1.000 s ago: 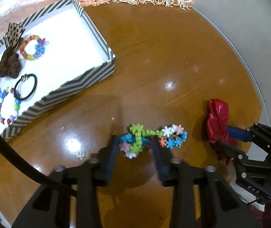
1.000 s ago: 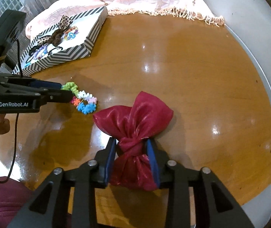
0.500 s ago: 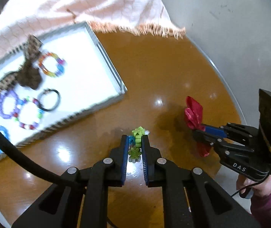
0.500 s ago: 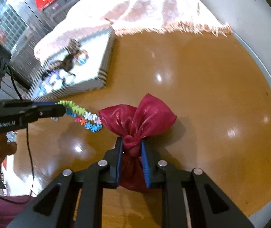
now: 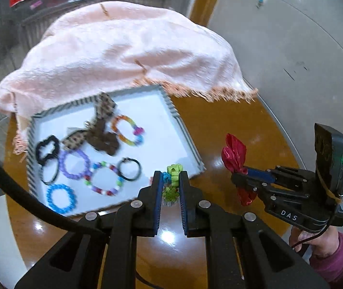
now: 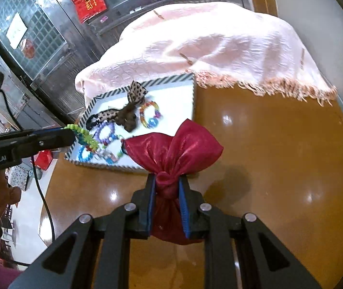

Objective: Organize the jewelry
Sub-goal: 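Carry the red bow and flower-bead bracelet over the tray with both tools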

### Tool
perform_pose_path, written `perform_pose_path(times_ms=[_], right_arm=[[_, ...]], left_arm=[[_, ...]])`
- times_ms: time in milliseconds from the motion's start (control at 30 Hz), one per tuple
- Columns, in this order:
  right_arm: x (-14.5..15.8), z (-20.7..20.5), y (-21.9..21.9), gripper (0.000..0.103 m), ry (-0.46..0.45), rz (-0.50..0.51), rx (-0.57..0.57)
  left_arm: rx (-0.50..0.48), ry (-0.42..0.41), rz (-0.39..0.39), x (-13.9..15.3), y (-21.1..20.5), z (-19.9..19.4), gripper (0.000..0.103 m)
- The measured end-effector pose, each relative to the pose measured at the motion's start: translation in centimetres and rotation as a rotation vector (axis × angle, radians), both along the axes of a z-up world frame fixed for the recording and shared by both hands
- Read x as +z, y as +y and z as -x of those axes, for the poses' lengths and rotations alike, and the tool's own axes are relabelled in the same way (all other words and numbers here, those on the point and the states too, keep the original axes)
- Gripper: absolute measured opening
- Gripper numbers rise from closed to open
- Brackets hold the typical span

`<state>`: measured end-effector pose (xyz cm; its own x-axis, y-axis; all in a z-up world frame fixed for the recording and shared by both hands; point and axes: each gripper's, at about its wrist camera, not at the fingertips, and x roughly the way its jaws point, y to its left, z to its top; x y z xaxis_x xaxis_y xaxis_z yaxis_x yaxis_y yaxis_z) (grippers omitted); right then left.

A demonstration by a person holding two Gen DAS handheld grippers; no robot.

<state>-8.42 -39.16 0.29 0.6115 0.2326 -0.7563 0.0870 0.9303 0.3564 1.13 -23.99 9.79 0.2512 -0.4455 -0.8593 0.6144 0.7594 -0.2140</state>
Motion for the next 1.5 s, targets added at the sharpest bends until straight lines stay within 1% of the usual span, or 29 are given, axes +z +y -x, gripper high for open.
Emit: perform_pose_path(times_ms=[100, 233, 333, 600, 833, 1033, 1133, 1267, 1367, 1500], right_arm=[[0.2, -1.8, 0.4, 0.019, -0.007, -0.013, 0.015], [0.1, -3.9, 0.7, 0.019, 0.003, -0.015, 0.027], [0.0, -5.3, 0.6, 0.019, 0.012, -0.007, 0.031], [-0.3, -8.5, -0.3, 0.019, 0.025, -0.023, 0.023], [-1.1, -11.1, -0.2, 0.019, 0.041, -0.030, 0.035], [-2.0, -13.7, -0.1, 0.019, 0.058, -0.040, 0.046], [-2.7, -15.2, -0.2, 0.019, 0.074, -0.047, 0.049], [-3.5, -16.8, -0.3, 0.019, 0.092, -0.051, 0.052], [-4.4, -18.3, -0.3, 0.019, 0.113, -0.054, 0.059], [-5.8, -20.3, 0.1, 0.019, 0.143, -0.026, 0.066]], left_arm=[[0.022, -0.014, -0.015, 0.2, 0.3, -0.8, 0.013], [0.035, -0.023, -0.037, -0.6, -0.1, -1.6, 0.013], [0.041, -0.015, -0.049, -1.5, -0.5, -2.0, 0.013], [0.033, 0.004, -0.061, -3.1, -2.5, -2.8, 0.013], [0.033, 0.019, -0.077, -4.8, -3.9, -4.0, 0.013], [0.047, 0.070, -0.062, -6.5, -4.6, -5.3, 0.013], [0.043, 0.083, -0.052, -7.0, -5.0, -5.6, 0.013], [0.059, 0.121, -0.037, -8.4, -4.7, -6.3, 0.013], [0.090, 0.157, -0.054, -10.2, -3.9, -6.9, 0.013], [0.129, 0.194, -0.068, -12.1, -2.8, -7.6, 0.013]])
